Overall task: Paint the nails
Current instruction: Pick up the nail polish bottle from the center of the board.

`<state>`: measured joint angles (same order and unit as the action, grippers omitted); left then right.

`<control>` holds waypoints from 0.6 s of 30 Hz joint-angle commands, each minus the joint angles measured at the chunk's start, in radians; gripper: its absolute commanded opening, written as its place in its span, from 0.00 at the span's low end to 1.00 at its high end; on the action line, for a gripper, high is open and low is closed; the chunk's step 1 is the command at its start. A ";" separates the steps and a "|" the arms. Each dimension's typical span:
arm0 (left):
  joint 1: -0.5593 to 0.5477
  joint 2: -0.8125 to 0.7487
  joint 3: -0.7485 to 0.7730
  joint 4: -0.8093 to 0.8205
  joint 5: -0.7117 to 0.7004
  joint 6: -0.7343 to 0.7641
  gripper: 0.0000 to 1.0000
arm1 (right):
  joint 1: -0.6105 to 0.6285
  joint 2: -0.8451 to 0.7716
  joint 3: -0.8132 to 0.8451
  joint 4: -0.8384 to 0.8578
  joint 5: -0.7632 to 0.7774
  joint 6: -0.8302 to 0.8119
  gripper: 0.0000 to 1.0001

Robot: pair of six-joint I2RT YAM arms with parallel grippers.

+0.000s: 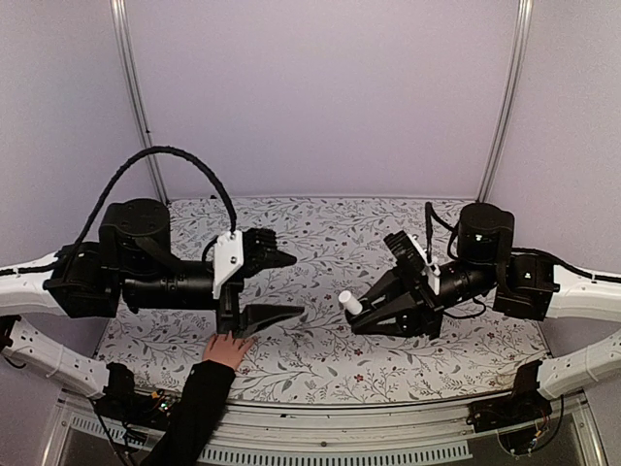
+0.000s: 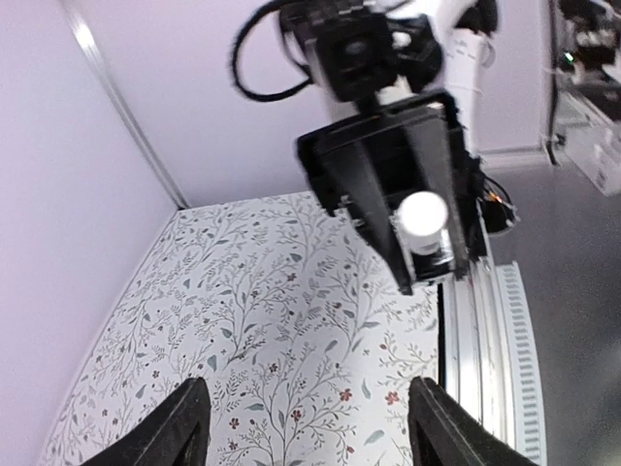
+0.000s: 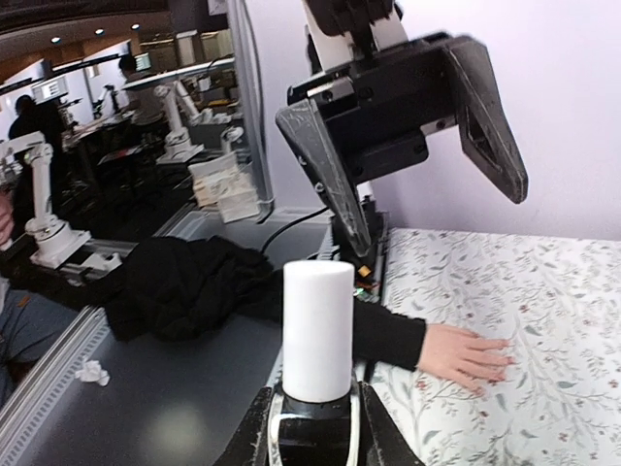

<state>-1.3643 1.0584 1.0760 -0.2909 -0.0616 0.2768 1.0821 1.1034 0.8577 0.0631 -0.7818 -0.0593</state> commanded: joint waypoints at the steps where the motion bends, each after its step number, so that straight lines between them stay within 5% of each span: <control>1: 0.130 0.019 -0.050 0.215 -0.029 -0.204 0.74 | -0.042 -0.055 -0.037 0.145 0.142 0.023 0.07; 10: 0.266 0.178 -0.015 0.362 -0.113 -0.508 0.79 | -0.071 -0.144 -0.099 0.250 0.347 0.082 0.03; 18: 0.269 0.225 -0.005 0.404 -0.081 -0.488 0.81 | -0.071 -0.134 -0.110 0.264 0.476 0.085 0.00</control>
<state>-1.1076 1.2819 1.0477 0.0406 -0.1703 -0.2089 1.0142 0.9619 0.7494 0.2882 -0.4038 0.0055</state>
